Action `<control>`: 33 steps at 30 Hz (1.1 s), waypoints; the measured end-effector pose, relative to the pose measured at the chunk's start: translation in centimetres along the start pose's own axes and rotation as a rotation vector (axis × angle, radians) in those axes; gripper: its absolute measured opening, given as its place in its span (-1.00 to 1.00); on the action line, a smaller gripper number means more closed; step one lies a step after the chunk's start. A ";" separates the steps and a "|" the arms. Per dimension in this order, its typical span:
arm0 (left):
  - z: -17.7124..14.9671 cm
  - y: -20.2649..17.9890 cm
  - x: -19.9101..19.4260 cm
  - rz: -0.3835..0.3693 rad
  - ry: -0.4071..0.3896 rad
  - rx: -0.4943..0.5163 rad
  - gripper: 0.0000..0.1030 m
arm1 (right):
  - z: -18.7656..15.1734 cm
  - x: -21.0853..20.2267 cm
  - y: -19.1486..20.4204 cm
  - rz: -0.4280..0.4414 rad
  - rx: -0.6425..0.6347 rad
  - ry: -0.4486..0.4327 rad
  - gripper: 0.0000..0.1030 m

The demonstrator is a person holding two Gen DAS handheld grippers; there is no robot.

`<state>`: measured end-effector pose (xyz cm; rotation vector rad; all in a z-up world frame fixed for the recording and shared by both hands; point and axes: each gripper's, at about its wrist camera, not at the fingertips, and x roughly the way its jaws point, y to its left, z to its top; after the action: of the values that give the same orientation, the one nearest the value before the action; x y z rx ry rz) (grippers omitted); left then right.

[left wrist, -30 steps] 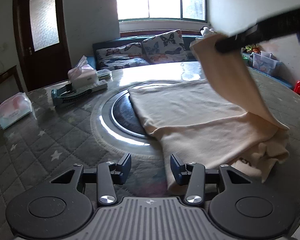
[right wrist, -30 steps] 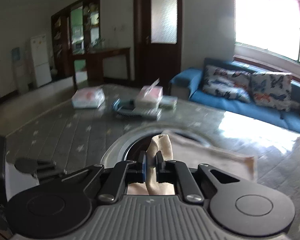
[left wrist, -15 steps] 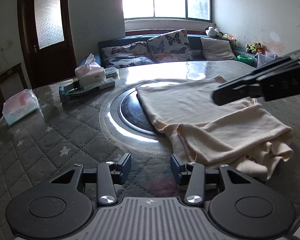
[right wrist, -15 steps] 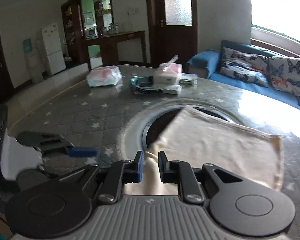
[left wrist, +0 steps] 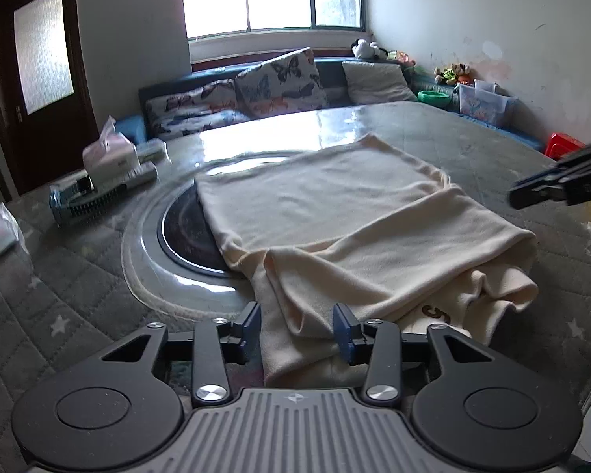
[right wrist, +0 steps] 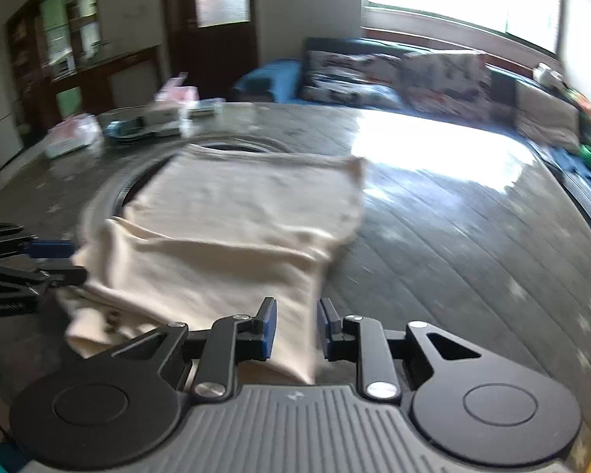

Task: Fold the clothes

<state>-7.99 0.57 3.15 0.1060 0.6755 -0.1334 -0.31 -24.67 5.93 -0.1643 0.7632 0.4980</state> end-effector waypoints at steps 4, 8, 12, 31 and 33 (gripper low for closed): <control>0.2 -0.4 0.0 0.005 -0.010 0.017 -0.68 | -1.1 -0.2 -1.7 -0.022 0.047 -0.001 -0.57; 0.6 -0.6 -0.6 0.019 -0.035 0.028 -0.90 | -1.3 0.4 -1.4 0.007 0.054 -0.007 -0.57; 0.7 -0.4 -1.7 0.025 -0.062 0.034 -0.91 | -1.8 1.6 -0.5 0.013 0.024 0.022 -0.57; 3.6 -0.9 1.7 -0.038 -0.014 0.010 -0.82 | 2.4 4.2 1.7 0.058 -0.084 -0.025 -0.54; 3.7 -0.9 3.0 -0.034 0.000 0.014 -0.81 | 2.8 5.2 2.2 0.061 -0.095 -0.025 -0.54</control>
<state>-3.54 -1.11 4.14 0.1084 0.6769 -0.1709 3.54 -19.95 4.39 -0.2234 0.7226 0.5933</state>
